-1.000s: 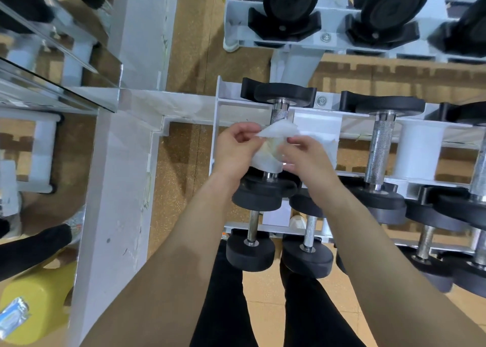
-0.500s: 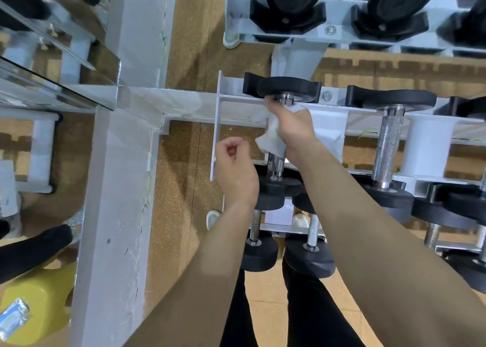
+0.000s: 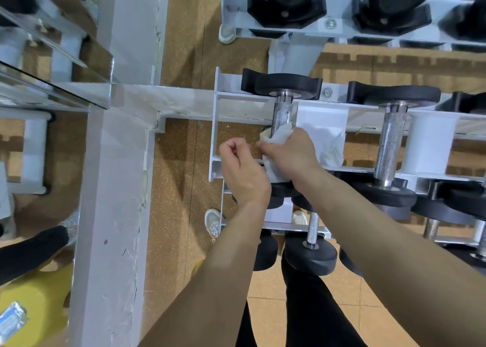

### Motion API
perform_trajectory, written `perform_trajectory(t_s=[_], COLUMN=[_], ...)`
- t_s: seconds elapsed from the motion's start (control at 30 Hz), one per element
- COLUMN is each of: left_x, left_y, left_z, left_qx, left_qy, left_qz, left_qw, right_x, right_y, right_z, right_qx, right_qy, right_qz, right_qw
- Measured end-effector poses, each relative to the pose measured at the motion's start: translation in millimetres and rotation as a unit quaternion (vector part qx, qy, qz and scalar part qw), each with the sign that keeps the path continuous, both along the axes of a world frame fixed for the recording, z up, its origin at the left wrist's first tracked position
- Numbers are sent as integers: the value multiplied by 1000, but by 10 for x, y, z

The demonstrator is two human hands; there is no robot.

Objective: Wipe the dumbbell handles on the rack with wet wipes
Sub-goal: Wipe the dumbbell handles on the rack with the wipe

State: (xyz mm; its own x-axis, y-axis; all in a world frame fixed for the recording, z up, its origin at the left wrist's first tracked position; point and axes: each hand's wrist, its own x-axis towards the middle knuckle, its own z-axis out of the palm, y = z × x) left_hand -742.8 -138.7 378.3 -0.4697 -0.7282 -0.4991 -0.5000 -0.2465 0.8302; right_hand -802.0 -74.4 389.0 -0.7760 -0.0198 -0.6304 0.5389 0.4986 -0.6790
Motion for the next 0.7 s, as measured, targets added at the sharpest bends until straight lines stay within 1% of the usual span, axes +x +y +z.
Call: perform_trajectory(t_s=[0.1, 0.17, 0.23, 0.3, 0.4, 0.47, 0.53, 0.6, 0.7], left_x=[0, 4, 6, 6, 13, 16, 14, 16, 18], left_y=[-9, -10, -11, -14, -24, -30, -38, -41, -54], left_z=[-15, -9, 0, 17, 18, 16, 1, -20, -34], left_qx=[-6, -3, 0, 0, -5, -2, -3, -8, -8], left_qy=[-7, -11, -21, -27, -18, -14, -11, -11, -13], left_qz=[-10, -14, -24, -27, -26, -32, -33, -34, -38], left_qw=[1000, 1000, 999, 999, 999, 999, 999, 999, 999], right_x=[-283, -460, -484, -356, -88, 6, 37, 19, -122], right_y=[-126, -153, -133, -95, 29, 112, 127, 69, -100], right_z=[9, -15, -31, -80, -126, -113, -43, -7, -11], right_qx=[-64, -141, -188, -200, -166, -138, -72, -11, -28], right_qy=[-21, -55, -87, -85, -67, -60, -44, -18, -1], right_qz=[-121, -182, -186, -153, -54, 26, 68, 39, -75], right_qw=[990, 971, 961, 964, 982, 988, 994, 999, 997])
